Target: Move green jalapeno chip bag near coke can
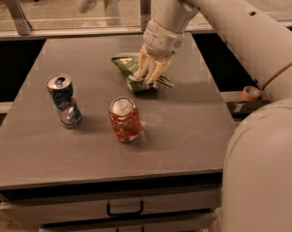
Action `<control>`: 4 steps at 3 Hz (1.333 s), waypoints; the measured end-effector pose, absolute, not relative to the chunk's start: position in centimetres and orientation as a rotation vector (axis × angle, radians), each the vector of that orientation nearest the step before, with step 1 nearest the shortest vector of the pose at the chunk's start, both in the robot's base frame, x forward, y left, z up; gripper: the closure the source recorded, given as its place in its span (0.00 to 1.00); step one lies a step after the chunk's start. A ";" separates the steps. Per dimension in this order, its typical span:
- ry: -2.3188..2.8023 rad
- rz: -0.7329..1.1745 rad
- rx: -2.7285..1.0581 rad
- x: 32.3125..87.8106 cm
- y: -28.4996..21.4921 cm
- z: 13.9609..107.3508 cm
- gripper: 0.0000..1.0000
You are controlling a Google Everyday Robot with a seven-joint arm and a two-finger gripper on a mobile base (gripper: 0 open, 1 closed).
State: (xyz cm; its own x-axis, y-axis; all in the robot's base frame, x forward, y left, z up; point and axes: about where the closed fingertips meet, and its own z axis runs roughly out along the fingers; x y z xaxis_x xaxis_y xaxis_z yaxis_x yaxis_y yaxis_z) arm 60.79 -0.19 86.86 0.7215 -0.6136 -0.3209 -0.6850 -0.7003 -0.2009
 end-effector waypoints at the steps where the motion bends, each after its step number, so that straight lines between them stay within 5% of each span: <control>1: 1.108 0.443 -2.566 57.5 -0.4 87.0 1.00; 4: 1.243 0.600 -2.486 52.7 -1.9 87.1 0.35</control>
Offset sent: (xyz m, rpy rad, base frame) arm -0.1127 -0.0312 0.0081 -0.0018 0.3374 -0.0926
